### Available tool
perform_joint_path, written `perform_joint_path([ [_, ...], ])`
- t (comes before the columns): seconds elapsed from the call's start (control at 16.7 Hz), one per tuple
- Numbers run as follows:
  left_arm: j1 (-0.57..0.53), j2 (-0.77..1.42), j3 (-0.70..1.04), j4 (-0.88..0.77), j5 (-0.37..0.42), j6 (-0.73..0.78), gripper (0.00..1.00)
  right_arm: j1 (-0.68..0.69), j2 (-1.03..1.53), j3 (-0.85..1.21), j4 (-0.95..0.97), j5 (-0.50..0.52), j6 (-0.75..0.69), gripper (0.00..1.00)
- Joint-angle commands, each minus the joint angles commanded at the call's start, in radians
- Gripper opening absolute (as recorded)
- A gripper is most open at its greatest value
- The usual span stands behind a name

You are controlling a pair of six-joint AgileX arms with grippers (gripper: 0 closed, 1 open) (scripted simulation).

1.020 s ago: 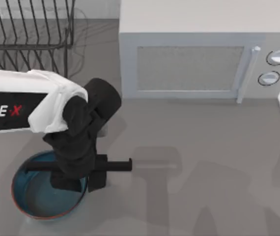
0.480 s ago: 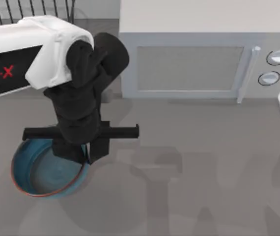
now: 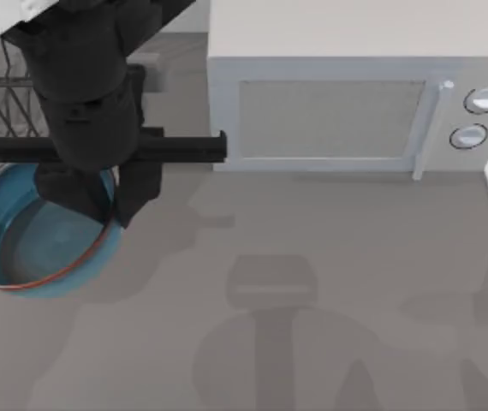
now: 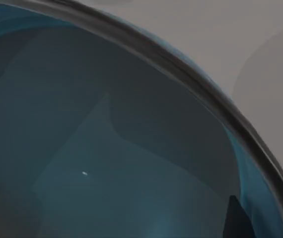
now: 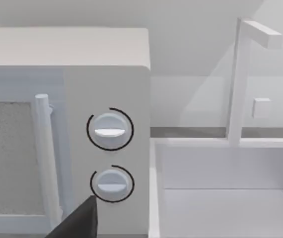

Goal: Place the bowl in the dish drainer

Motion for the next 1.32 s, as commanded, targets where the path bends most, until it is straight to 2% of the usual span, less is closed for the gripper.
perform_joint_path([
  [0.36, 0.004, -0.006, 0.016, -0.016, 0.0, 0.003, 0.0, 0.0, 0.0, 0.0, 0.0, 0.0, 0.0, 1.0],
  [0.6, 0.065, -0.075, -0.024, 0.084, 0.019, 0.056, 0.0, 0.0, 0.0, 0.0, 0.0, 0.0, 0.0, 1.0],
  [0.84, 0.211, -0.214, -0.131, 0.327, 0.058, 0.169, 0.0, 0.0, 0.0, 0.0, 0.0, 0.0, 0.0, 1.0],
  [1.32, 0.592, -0.573, -0.435, 1.027, 0.151, 0.462, 0.0, 0.0, 0.0, 0.0, 0.0, 0.0, 0.0, 1.0],
])
